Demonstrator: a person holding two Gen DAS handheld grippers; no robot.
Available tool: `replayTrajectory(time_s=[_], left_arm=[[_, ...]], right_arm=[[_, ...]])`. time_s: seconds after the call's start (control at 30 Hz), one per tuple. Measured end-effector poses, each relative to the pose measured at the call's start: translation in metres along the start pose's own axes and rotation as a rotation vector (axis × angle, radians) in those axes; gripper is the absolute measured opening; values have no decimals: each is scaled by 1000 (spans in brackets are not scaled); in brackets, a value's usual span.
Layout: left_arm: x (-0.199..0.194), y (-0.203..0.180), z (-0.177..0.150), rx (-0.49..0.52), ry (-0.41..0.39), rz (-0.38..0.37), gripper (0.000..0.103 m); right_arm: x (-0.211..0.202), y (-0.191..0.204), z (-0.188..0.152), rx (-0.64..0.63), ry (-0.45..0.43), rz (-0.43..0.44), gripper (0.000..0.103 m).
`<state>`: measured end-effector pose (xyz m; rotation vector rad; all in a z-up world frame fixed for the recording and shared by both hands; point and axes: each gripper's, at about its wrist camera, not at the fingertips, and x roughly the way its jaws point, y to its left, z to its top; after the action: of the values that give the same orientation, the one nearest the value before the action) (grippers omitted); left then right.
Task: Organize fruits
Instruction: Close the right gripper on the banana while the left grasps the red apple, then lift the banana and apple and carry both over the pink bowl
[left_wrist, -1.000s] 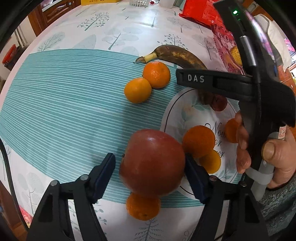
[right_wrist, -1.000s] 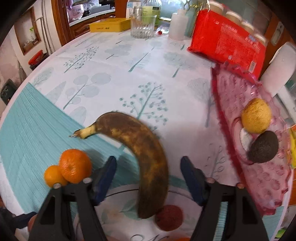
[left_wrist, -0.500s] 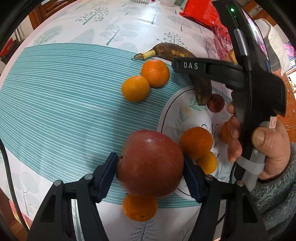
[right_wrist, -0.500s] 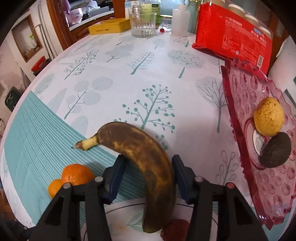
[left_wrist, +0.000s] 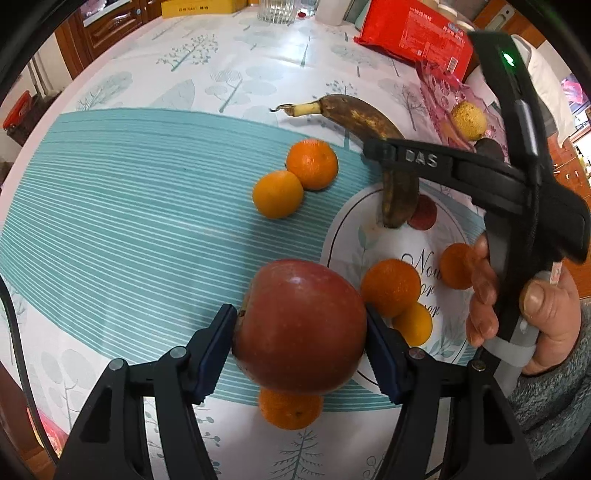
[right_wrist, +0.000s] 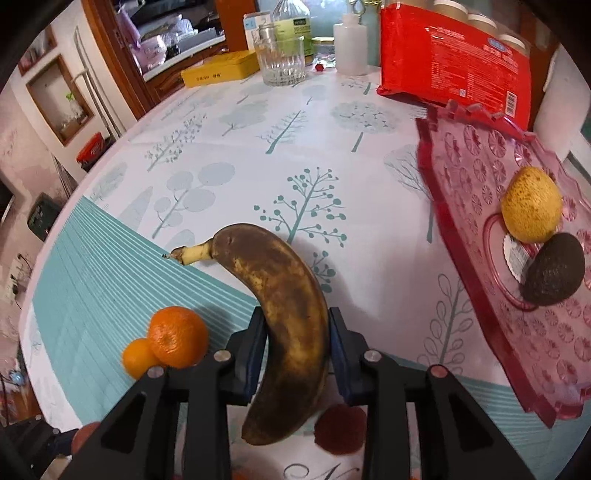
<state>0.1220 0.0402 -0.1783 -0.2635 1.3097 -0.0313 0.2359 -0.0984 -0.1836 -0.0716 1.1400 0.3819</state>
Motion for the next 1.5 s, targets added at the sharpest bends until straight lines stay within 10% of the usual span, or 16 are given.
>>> replayTrajectory(time_s=[0.63, 1.5], left_arm=[[-62, -23, 33, 53, -142, -15, 66], [-112, -190, 162, 348, -372, -13, 66]], right_arm=[[-99, -22, -8, 122, -135, 52, 32], [-215, -178, 39, 355, -279, -148, 33]])
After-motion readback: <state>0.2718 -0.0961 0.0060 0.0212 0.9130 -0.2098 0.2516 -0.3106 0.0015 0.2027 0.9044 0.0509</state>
